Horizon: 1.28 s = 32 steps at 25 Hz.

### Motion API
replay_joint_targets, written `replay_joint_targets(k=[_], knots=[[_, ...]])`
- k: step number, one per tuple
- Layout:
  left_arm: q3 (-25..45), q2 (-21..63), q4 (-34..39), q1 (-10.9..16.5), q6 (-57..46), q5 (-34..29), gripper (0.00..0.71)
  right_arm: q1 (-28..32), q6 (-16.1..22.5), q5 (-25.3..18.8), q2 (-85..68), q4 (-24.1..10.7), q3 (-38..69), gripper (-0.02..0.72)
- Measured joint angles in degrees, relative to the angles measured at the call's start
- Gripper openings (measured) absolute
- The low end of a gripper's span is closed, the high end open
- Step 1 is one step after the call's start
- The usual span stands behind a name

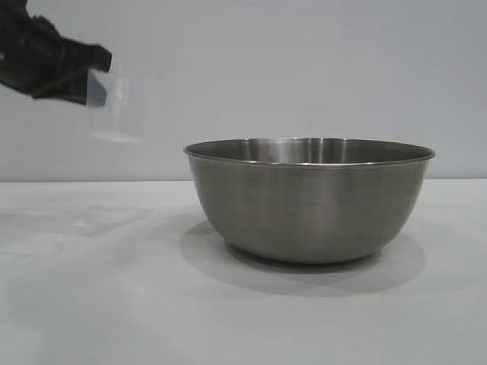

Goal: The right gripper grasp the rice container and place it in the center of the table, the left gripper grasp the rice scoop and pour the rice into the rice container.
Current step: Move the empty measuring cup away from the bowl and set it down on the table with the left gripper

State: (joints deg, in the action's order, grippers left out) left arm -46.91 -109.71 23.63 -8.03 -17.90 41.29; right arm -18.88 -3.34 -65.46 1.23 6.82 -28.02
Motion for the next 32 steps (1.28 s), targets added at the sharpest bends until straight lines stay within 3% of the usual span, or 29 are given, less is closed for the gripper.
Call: replay_joint_targets(k=[13,20,24,25,29,32], knots=[[9.3,-5.1,0.0,0.0,3.8,9.7,0.0,0.0,0.0,0.0,0.0,-0.1,0.0,0.375],[12.7,-5.1,0.0,0.0,6.1,10.9,0.213,0.0,0.0,0.0,0.0,-0.1,0.0,0.375],[15.6,-5.1,-0.5,0.0,6.6,14.5,0.197,0.0,0.0,0.0,0.0,-0.1,0.0,0.375],[16.6,-5.1,-1.2,0.0,6.9,16.6,0.237,0.0,0.0,0.0,0.0,-0.1,0.0,0.375],[23.4,-5.0,-10.9,0.2,10.4,23.5,0.222,0.0,0.0,0.0,0.0,-0.1,0.0,0.375],[27.8,-4.4,-16.4,3.2,9.6,23.7,0.222,0.0,0.0,0.0,0.0,-0.1,0.0,0.375]])
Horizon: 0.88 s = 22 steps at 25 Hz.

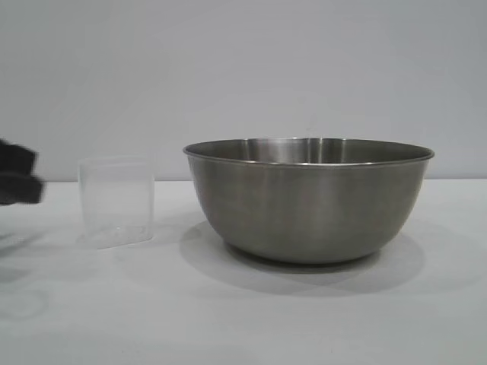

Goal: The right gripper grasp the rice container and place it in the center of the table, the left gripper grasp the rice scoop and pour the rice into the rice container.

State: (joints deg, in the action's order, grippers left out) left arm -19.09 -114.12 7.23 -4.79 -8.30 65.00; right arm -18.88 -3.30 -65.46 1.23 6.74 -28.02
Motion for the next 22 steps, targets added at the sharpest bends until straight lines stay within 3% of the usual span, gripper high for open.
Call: replay_joint_targets(k=[5,8,12,16,20,22], knots=[[1.4,0.2,-0.5,10.9,-0.3,0.1,0.222,0.0,0.0,0.0,0.0,0.0,0.0,0.375],[1.4,1.1,0.6,15.7,0.2,0.1,0.222,0.0,0.1,0.0,0.0,0.0,0.0,0.375],[1.4,5.4,4.0,16.7,2.5,0.1,0.222,0.0,1.2,0.0,0.0,-0.7,0.0,0.375],[1.5,14.8,5.8,16.7,2.7,-2.2,0.222,0.0,1.9,0.0,0.0,-1.2,0.0,0.375],[2.6,31.7,7.7,16.7,2.7,-18.6,0.222,0.0,2.2,0.0,0.0,-1.2,0.0,0.375],[2.8,41.2,10.4,16.4,1.4,-31.4,0.222,0.0,2.3,0.0,0.0,-1.2,0.0,0.375]])
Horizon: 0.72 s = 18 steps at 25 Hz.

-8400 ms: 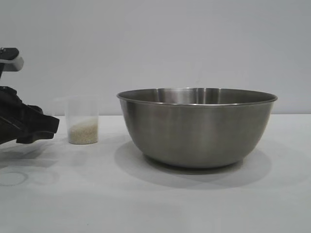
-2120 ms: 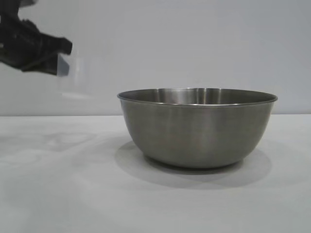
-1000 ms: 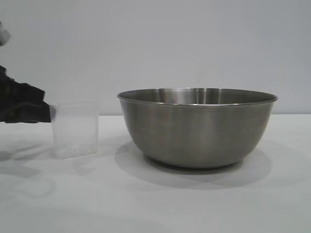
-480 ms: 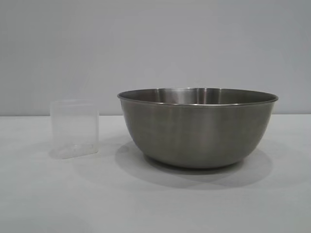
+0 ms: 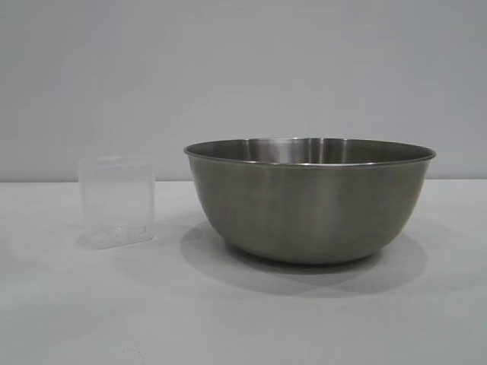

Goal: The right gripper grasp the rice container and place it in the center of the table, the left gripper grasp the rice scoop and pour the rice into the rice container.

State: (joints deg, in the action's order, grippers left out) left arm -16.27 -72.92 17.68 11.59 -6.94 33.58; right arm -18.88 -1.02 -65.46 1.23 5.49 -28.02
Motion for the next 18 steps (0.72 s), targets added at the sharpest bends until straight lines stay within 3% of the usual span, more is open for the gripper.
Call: replay_joint_targets(k=[4,8,15,18], knots=[[0.2,18.1,1.4,-2.6,-3.2,-23.7,0.222,0.0,0.1,0.0,0.0,-0.1,0.0,0.375],[0.8,34.2,0.7,-5.2,-5.2,-42.0,0.222,0.0,0.1,0.0,0.0,-0.1,0.0,0.375],[-0.9,56.8,-3.9,-6.3,-4.7,-65.6,0.222,0.0,0.1,0.0,0.0,-0.1,0.0,0.375],[-4.6,62.6,-7.6,-6.3,0.3,-71.3,0.222,0.0,0.1,0.0,0.0,-0.1,0.0,0.375]])
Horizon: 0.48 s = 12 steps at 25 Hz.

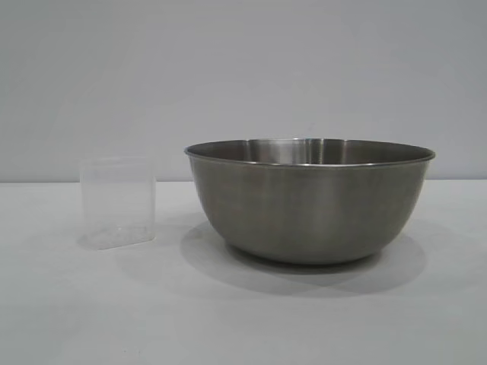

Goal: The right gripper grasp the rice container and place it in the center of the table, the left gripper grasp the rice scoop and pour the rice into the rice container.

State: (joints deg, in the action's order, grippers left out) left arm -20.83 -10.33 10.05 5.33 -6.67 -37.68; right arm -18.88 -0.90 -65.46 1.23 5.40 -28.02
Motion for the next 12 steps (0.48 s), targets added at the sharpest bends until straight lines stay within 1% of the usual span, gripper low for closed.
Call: replay_joint_targets(k=[3,7,12], knots=[[-4.2,2.8,-3.2,0.0,4.8,-6.1,0.222,0.0,0.0,0.0,0.0,0.0,0.0,0.375],[-7.0,4.2,-4.9,0.0,6.8,-16.1,0.222,0.0,0.0,0.0,0.0,0.0,0.0,0.375],[-7.9,8.5,-7.5,0.0,7.0,-22.2,0.222,0.0,0.0,0.0,0.0,0.0,0.0,0.375]])
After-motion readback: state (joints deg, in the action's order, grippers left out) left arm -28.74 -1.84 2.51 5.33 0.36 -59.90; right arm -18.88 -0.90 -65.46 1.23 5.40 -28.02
